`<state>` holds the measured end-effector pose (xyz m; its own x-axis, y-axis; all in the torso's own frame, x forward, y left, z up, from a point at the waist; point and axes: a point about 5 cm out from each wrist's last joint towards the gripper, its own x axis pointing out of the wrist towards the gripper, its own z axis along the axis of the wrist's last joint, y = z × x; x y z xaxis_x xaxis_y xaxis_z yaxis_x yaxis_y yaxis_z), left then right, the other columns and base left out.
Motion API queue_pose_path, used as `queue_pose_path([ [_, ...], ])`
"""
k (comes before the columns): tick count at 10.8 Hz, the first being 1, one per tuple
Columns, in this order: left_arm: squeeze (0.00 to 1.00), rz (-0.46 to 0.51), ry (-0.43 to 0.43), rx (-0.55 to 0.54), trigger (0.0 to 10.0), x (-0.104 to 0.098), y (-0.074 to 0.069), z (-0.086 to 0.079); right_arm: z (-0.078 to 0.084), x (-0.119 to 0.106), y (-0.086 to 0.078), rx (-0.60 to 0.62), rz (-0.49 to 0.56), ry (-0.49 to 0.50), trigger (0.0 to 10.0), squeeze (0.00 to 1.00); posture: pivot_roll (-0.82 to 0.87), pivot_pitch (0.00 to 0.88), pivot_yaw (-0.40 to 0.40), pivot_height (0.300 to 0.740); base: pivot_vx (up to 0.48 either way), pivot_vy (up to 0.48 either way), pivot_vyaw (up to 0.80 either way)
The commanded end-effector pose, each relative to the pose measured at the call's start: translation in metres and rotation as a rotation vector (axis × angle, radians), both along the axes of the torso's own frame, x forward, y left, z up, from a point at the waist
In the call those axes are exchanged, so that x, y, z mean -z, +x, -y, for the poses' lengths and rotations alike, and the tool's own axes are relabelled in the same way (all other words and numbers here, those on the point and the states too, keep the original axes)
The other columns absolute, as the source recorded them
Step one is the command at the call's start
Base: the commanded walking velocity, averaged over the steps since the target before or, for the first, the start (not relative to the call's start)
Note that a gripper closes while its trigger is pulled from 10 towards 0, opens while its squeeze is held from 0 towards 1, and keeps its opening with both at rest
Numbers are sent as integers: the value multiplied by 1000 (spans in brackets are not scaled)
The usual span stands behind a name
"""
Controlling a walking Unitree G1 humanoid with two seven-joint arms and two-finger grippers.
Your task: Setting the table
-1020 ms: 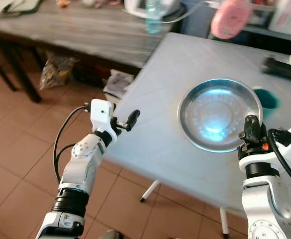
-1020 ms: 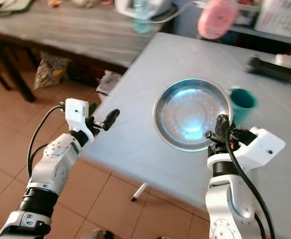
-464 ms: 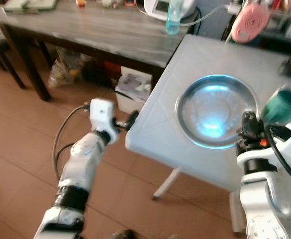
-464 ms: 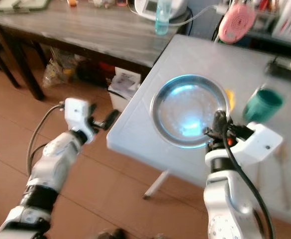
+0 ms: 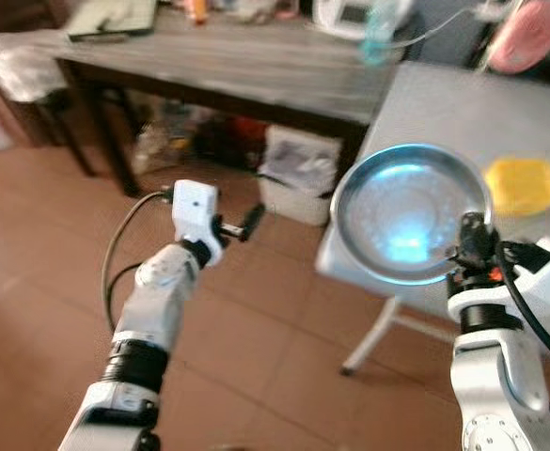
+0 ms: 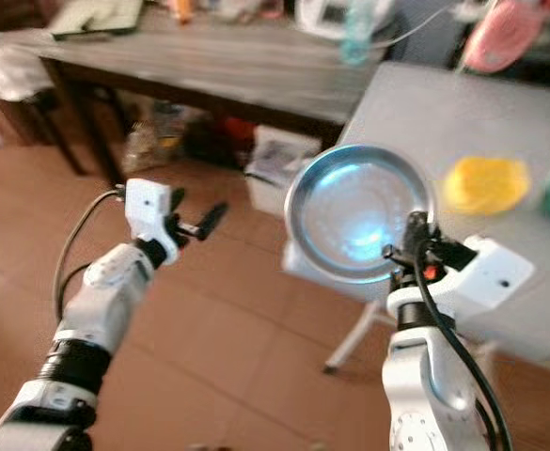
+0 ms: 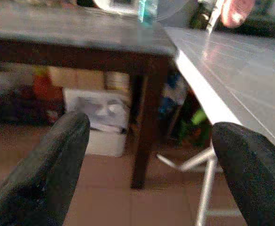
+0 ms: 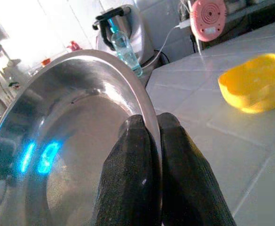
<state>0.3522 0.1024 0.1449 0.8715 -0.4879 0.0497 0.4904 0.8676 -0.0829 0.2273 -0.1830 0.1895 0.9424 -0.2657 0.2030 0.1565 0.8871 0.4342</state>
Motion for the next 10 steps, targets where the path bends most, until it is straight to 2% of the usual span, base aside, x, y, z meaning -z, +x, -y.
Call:
queue_pose_path([
  [1, 0, 37, 29, -1, 10000, -5, 2, 0, -1, -5, -2, 15, 26, 4, 10000, 0, 28, 123, 41, 740, 0, 480, 0],
  [4, 0, 51, 10, 23, 10000, -6, 1, 6, 1, -3, -2, 32, 18, -11, 10000, 0, 27, 126, 43, 740, 0, 0, -523],
  [8, 0, 80, -48, 56, 10000, -11, 1, 15, 2, -6, -1, 22, 23, -53, 10000, 0, 16, 108, 20, 740, 0, 0, 0],
  [10, 0, 85, -44, 65, 10000, -11, 0, 17, 1, -6, 1, 18, 27, -64, 10000, 0, 20, 102, 22, 740, 0, 0, 0],
])
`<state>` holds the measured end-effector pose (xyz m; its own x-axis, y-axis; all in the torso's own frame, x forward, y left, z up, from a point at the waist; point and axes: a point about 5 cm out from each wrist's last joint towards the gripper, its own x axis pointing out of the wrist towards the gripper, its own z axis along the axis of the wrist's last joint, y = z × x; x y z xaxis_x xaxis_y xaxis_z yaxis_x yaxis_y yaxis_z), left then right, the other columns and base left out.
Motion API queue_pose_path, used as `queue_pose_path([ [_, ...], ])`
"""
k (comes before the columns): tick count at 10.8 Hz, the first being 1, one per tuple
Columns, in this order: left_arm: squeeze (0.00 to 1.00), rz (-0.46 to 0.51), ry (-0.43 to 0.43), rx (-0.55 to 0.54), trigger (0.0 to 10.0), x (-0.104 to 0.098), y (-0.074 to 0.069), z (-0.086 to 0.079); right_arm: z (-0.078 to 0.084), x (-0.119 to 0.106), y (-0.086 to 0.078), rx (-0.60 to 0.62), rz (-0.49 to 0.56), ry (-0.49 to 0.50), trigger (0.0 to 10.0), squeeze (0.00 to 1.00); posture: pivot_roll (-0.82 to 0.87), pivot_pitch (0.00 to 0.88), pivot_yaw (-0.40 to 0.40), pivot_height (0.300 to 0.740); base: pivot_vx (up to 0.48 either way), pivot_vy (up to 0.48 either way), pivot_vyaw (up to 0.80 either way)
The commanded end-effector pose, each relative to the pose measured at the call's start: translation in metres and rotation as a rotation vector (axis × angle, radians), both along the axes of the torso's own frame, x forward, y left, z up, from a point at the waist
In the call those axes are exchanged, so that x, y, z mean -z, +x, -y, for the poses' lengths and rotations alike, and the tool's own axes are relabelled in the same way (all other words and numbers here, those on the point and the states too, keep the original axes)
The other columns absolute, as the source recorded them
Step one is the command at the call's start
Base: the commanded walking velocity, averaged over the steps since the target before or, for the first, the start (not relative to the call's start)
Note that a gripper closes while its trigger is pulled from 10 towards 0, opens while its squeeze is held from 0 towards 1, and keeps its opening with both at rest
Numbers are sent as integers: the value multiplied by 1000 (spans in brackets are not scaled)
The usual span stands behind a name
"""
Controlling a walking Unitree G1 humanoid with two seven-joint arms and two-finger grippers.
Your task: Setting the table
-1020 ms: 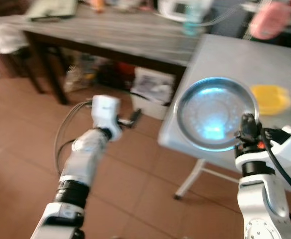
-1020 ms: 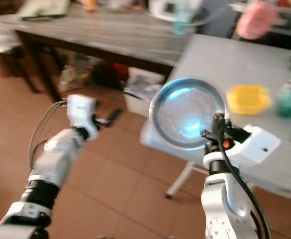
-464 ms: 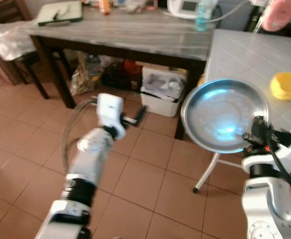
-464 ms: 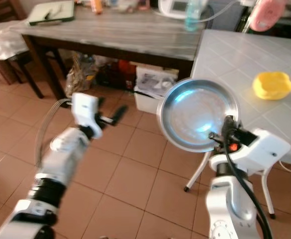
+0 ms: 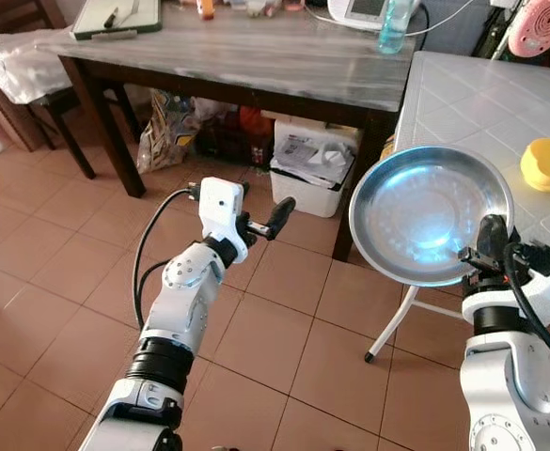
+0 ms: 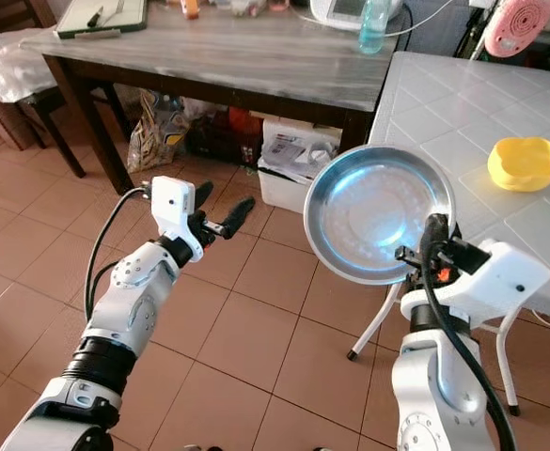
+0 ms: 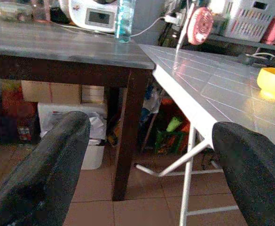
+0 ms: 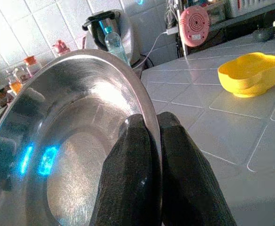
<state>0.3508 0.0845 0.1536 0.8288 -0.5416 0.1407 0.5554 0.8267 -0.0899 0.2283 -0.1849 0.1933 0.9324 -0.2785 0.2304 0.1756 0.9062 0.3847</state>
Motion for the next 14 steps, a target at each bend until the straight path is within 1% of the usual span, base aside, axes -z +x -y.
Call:
queue_pose_path([
  [1, 0, 13, 6, 5, 10000, -2, 1, 0, -1, -2, 0, -7, 14, -8, 10000, 0, 20, 100, 24, 740, 274, 0, 0],
  [5, 0, 17, 16, 28, 10000, -2, 0, 1, -2, 0, 1, 0, 8, 0, 10000, 0, 24, 101, 35, 740, 292, 0, 0],
  [14, 0, 17, 25, 53, 10000, -2, 0, 5, -2, 4, 0, 8, 1, 0, 10000, 0, 19, 106, 42, 740, 395, 0, 0],
])
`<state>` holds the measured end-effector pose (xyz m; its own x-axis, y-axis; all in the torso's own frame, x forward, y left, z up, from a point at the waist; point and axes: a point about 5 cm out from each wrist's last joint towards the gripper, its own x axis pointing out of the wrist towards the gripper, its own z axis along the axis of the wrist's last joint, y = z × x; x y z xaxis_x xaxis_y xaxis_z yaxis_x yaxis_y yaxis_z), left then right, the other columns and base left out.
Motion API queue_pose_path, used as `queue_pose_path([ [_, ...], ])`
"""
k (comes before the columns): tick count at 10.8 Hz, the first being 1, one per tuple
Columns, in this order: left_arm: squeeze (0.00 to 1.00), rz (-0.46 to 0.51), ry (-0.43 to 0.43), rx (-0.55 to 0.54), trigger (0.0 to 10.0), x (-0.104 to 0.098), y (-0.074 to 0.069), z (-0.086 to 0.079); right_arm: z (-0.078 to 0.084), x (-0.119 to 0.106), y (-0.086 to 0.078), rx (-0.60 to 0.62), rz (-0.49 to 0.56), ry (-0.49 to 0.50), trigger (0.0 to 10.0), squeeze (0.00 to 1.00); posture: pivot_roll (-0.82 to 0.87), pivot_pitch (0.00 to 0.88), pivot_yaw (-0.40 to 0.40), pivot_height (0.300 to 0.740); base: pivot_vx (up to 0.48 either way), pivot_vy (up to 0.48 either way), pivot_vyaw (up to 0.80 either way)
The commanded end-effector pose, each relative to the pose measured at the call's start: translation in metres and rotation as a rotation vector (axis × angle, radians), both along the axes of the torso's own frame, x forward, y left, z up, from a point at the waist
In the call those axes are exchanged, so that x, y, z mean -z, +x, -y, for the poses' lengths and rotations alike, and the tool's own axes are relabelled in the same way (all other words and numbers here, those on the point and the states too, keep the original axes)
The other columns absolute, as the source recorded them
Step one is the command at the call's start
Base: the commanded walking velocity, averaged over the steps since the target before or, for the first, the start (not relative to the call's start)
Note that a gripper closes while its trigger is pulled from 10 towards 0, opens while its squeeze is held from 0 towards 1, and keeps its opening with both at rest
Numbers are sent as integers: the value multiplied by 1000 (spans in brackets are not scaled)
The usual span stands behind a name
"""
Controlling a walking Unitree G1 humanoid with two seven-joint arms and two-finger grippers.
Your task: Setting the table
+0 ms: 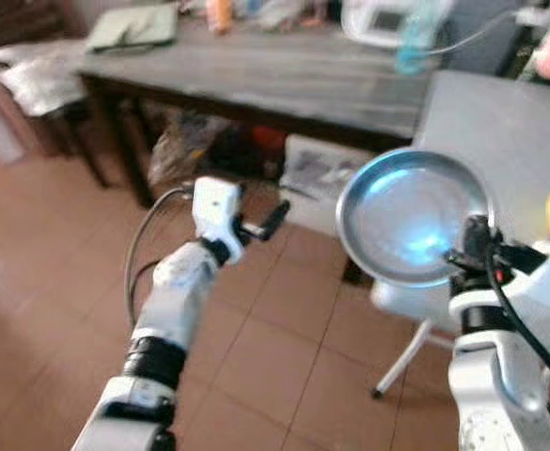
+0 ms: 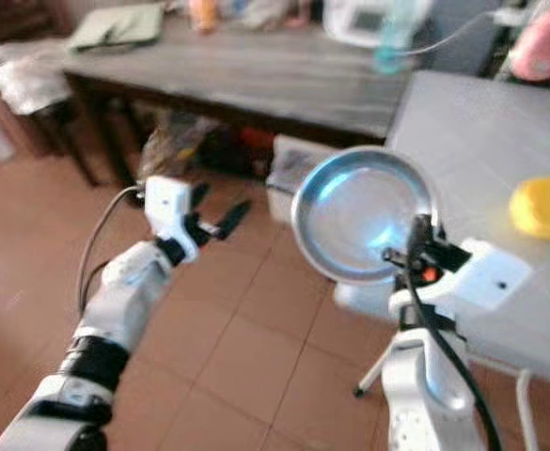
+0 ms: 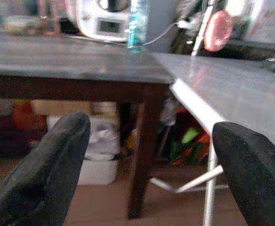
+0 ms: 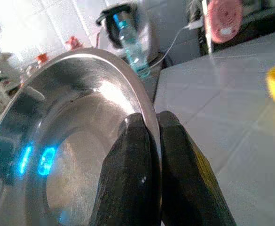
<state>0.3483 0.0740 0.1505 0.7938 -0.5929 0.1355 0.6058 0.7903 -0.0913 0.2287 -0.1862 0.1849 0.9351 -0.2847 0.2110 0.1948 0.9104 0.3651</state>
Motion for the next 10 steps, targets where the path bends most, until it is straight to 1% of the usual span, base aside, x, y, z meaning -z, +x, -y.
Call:
queue_pose_path([
  [1, 0, 22, 24, -5, 10000, -4, 2, -4, -3, -4, 0, -1, 25, 14, 10000, 0, 17, 107, 42, 740, 412, 0, 0],
  [3, 0, 14, 29, -2, 10000, -3, 2, -4, -3, -4, 0, 2, 26, 11, 10000, 0, 18, 107, 44, 740, 418, 0, 0],
  [5, 0, -35, 41, -38, 10000, 2, 4, -5, -2, -4, 0, 7, 27, 12, 10000, 0, 18, 106, 45, 740, 0, 0, 0],
  [8, 0, -39, 47, -38, 10000, 3, 5, -3, -1, -3, -1, 11, 24, -2, 10000, 0, 17, 102, 40, 740, 0, 0, 0],
  [9, 0, -35, 43, -49, 10000, 3, 5, -3, 1, -2, -1, 12, 16, -12, 10000, 0, 12, 96, 31, 740, 0, 0, 0],
  [10, 0, -39, 13, -67, 10000, 4, 6, 0, 3, -1, -1, -2, 2, -31, 10000, 0, 1, 85, -1, 740, 0, 0, 0],
])
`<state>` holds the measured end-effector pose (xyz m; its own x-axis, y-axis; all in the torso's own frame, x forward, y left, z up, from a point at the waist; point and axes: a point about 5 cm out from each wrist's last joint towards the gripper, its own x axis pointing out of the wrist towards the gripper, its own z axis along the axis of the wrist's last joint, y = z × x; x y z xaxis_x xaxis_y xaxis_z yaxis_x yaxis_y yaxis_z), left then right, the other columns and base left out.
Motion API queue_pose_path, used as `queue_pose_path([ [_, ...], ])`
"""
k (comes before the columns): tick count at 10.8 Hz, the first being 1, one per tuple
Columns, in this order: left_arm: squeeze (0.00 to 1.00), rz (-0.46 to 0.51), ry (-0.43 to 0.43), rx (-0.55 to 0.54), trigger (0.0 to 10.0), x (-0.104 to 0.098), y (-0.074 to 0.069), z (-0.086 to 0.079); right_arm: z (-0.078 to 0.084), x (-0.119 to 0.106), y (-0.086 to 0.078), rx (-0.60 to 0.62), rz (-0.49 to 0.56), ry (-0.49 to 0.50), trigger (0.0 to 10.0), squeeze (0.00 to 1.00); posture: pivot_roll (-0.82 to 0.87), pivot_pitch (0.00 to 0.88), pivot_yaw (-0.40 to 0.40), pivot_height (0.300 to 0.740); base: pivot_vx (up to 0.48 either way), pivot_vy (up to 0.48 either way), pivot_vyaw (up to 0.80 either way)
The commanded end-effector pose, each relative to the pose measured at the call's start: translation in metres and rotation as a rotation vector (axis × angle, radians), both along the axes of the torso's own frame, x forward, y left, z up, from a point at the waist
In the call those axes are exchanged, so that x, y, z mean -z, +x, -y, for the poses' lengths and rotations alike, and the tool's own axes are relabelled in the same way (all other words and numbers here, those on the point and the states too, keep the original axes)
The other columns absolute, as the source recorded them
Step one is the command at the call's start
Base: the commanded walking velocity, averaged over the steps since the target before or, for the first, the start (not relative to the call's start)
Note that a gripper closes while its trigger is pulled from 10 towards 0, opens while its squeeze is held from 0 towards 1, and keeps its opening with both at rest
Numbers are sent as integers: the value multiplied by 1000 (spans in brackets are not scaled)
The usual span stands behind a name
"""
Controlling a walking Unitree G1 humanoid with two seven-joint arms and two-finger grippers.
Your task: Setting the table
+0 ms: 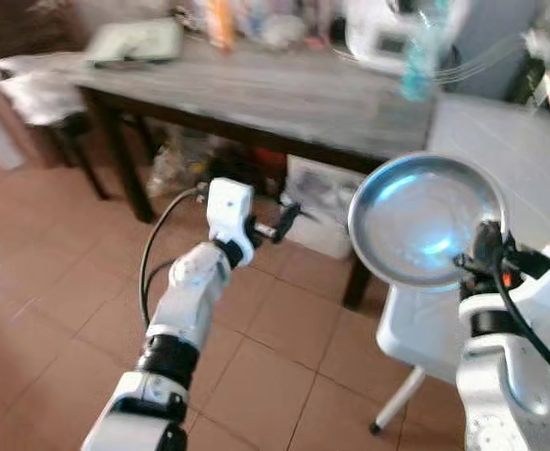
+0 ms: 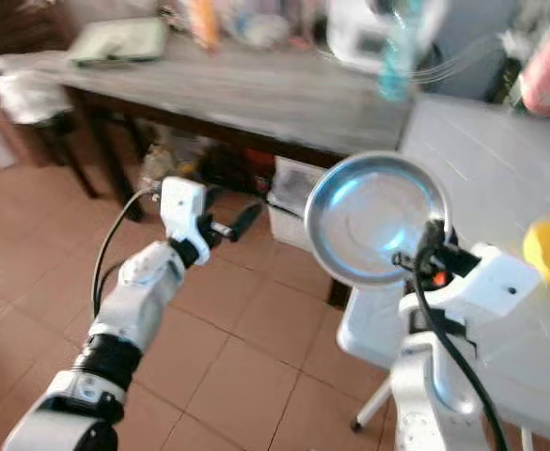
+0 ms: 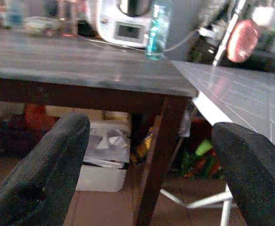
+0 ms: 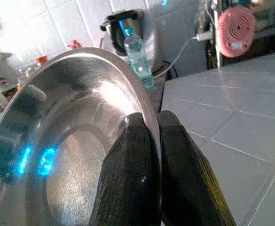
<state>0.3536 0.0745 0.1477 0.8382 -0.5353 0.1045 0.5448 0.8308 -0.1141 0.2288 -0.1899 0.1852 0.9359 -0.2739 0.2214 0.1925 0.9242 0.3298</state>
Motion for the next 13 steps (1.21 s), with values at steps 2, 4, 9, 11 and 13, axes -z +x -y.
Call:
queue_pose_path([
  [2, 0, -8, -34, -8, 10000, 2, -2, 7, 2, 0, 2, -31, -18, -23, 10000, 0, -6, 72, -60, 740, 0, 0, 0],
  [4, 0, -14, -31, -18, 10000, 4, -2, 7, 0, -1, 11, -56, -26, -45, 10000, 0, 0, 69, -98, 740, 0, 0, 0],
  [9, 0, -42, -48, -73, 10000, 4, 2, -1, -7, 13, 12, -61, -50, -44, 10000, 0, 21, 85, -55, 740, 0, 0, 0],
  [11, 0, -52, -19, -74, 10000, 11, 1, -9, -5, 13, 11, -51, -47, -48, 10000, 0, 22, 87, -42, 740, 0, 0, -241],
  [13, 0, -50, -7, -74, 10000, 8, 4, -10, -4, 16, 10, -39, -47, -41, 10000, 0, 24, 95, -26, 740, 0, 0, -750],
])
